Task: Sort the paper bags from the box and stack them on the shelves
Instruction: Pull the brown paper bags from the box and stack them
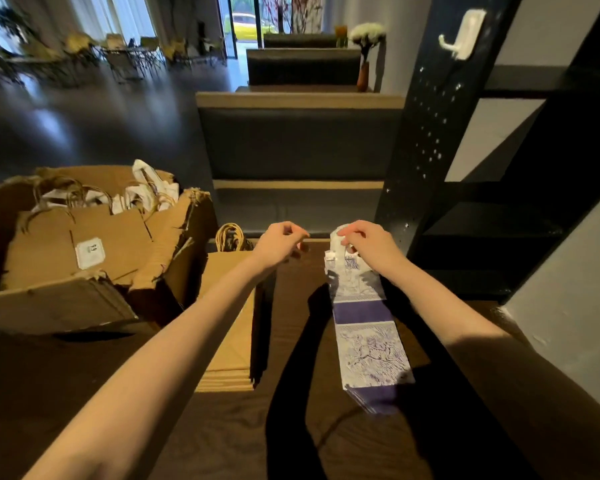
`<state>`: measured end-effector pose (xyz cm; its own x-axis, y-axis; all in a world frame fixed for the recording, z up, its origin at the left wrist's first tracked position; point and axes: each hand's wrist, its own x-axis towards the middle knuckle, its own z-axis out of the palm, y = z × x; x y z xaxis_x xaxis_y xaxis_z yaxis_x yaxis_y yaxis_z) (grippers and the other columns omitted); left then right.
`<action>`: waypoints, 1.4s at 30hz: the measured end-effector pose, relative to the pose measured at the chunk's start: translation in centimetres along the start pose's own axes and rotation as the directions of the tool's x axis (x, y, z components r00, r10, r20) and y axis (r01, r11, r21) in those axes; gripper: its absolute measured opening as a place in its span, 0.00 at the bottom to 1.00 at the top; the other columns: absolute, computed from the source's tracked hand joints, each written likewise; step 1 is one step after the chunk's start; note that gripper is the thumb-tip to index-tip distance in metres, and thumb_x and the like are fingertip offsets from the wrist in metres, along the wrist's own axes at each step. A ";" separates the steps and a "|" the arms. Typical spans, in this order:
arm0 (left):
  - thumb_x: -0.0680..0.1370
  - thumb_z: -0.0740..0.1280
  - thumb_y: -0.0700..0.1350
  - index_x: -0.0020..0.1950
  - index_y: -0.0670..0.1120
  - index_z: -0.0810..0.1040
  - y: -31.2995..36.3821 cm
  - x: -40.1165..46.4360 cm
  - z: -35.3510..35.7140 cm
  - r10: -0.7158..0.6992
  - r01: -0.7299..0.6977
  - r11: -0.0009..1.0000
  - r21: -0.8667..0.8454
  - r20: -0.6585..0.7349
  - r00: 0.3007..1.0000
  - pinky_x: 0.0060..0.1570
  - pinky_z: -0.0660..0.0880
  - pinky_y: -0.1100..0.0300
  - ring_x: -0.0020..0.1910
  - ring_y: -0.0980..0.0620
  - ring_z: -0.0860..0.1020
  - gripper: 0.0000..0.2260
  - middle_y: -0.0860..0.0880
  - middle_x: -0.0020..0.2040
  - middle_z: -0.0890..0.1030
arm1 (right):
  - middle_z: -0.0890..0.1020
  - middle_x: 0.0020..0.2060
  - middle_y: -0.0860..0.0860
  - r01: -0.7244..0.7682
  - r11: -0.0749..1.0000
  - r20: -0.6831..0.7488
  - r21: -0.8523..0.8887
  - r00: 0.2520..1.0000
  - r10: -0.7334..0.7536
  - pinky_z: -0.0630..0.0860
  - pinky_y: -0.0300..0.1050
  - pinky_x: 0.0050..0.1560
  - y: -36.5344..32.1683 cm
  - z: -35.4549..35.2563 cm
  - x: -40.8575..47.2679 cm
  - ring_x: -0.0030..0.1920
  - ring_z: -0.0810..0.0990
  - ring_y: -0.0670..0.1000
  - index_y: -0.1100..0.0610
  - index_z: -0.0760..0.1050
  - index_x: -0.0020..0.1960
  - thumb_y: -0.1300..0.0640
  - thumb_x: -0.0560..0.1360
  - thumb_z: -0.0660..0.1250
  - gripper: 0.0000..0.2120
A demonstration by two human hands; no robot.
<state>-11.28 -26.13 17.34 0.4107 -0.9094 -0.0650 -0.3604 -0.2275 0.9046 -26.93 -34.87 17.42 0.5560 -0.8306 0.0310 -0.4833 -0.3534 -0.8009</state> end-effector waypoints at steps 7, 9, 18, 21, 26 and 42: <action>0.81 0.58 0.42 0.51 0.44 0.76 -2.5 0.9 -11.2 0.101 -0.100 0.994 0.033 -0.021 0.995 0.45 0.77 0.59 0.44 0.51 0.79 0.08 0.50 0.41 0.78 | 0.79 0.46 0.49 0.108 0.994 -0.042 0.020 0.993 -0.107 0.73 0.33 0.43 -8.5 7.4 2.8 0.46 0.77 0.46 0.56 0.76 0.59 0.58 0.81 0.56 0.12; 0.81 0.58 0.41 0.54 0.41 0.77 -3.6 1.1 -14.9 0.129 -0.127 0.990 0.062 -0.020 0.991 0.39 0.74 0.67 0.40 0.56 0.77 0.10 0.51 0.40 0.77 | 0.78 0.47 0.49 0.108 0.994 -0.051 0.024 0.993 -0.107 0.74 0.36 0.46 -10.7 10.3 3.3 0.48 0.77 0.47 0.56 0.76 0.59 0.58 0.81 0.56 0.12; 0.81 0.58 0.45 0.47 0.46 0.75 -9.9 -1.2 -30.5 0.104 -0.105 0.993 0.047 0.021 0.994 0.36 0.71 0.64 0.38 0.54 0.76 0.08 0.48 0.41 0.79 | 0.79 0.49 0.48 0.074 0.997 -0.047 0.039 0.996 -0.072 0.72 0.42 0.54 -20.1 22.4 3.0 0.54 0.76 0.46 0.53 0.75 0.59 0.58 0.81 0.56 0.12; 0.81 0.58 0.45 0.48 0.46 0.76 -12.0 -2.0 -34.5 0.107 -0.106 0.993 0.060 -0.018 0.994 0.37 0.71 0.63 0.39 0.53 0.76 0.08 0.49 0.40 0.79 | 0.78 0.49 0.48 0.064 0.997 -0.046 0.038 0.997 -0.062 0.75 0.45 0.54 -22.3 25.8 3.1 0.53 0.77 0.48 0.53 0.76 0.58 0.57 0.80 0.57 0.11; 0.81 0.57 0.44 0.51 0.43 0.76 -15.4 -2.9 -39.3 0.075 -0.074 0.997 0.009 -0.109 0.991 0.35 0.70 0.64 0.36 0.53 0.75 0.09 0.49 0.39 0.78 | 0.77 0.52 0.49 0.055 0.998 -0.005 -0.017 0.998 -0.055 0.72 0.40 0.49 -24.6 30.6 4.4 0.52 0.75 0.47 0.54 0.76 0.57 0.57 0.80 0.57 0.11; 0.81 0.57 0.42 0.50 0.43 0.75 -21.9 2.1 -44.1 -0.042 0.044 0.999 0.001 -0.201 0.979 0.36 0.70 0.63 0.36 0.54 0.75 0.08 0.49 0.40 0.78 | 0.76 0.58 0.57 -0.108 0.972 0.196 -0.209 0.969 0.149 0.71 0.47 0.57 -22.7 38.8 14.8 0.58 0.75 0.55 0.61 0.66 0.68 0.58 0.78 0.61 0.20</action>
<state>34.41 -7.70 16.02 0.5853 -0.8106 -0.0175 -0.3434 -0.2674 0.9003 18.45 -22.43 12.83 0.5992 -0.7734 -0.2068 -0.6710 -0.3442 -0.6567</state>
